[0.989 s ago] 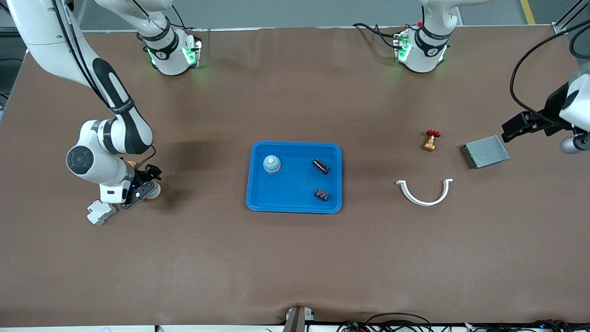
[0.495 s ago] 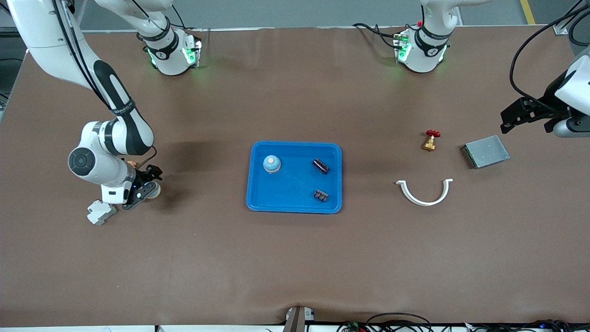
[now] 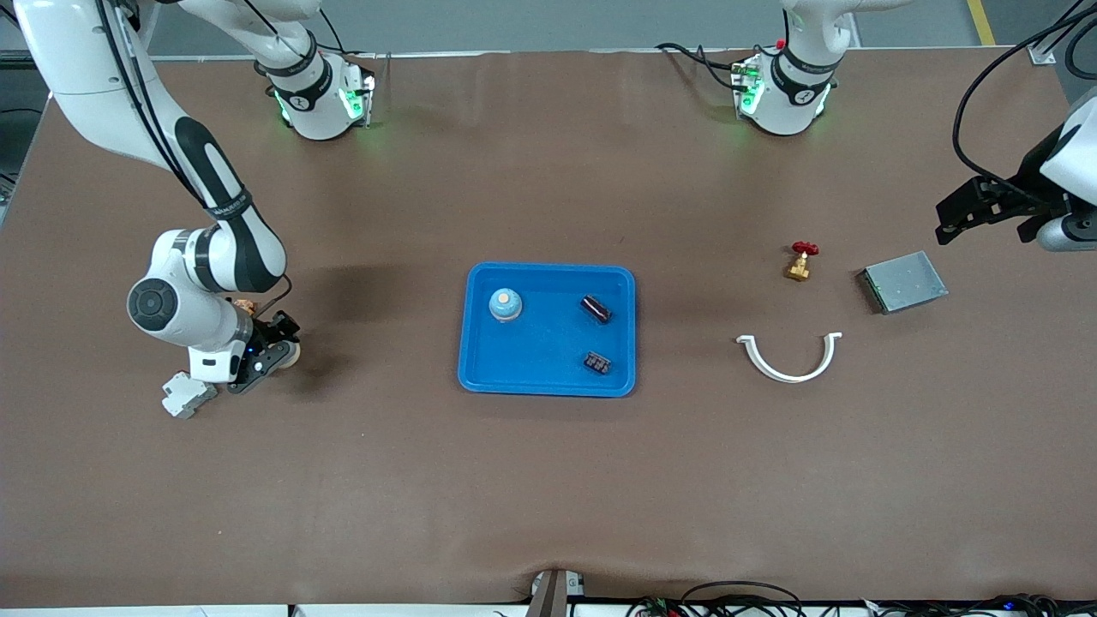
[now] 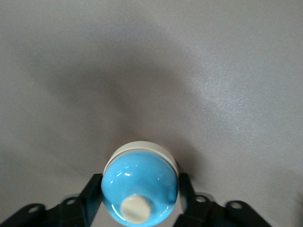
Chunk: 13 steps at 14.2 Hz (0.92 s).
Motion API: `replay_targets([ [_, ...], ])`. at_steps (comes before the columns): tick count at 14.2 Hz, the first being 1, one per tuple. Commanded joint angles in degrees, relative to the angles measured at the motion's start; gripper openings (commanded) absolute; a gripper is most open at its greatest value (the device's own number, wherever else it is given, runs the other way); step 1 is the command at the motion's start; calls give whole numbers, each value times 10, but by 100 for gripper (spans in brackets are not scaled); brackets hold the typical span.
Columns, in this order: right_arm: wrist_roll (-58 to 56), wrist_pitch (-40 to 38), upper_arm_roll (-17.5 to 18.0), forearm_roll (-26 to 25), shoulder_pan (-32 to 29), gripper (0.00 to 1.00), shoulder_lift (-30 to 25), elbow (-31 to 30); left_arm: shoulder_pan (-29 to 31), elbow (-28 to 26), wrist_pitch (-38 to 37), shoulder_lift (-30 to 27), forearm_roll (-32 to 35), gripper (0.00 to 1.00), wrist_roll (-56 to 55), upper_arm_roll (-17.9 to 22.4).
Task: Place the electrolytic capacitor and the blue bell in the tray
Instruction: 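Carry the blue bell with the right gripper over the tray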
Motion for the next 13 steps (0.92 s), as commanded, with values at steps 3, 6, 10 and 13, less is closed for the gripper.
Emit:
replay_targets([
  [3, -4, -6, 10, -12, -14, 6, 8, 11, -5, 15, -18, 5, -13, 100, -39, -7],
  [6, 1, -12, 10, -12, -12, 4, 7, 19, -3, 15, -20, 6, -13, 100, -42, -21],
  [10, 39, -63, 12, -3, -14, 4, -11, 24, 0, 15, -25, 6, -15, 100, -42, -21],
  [13, 134, -111, 17, -3, 15, 4, -42, 28, 2, 15, -29, 6, -14, 100, -40, -20],
])
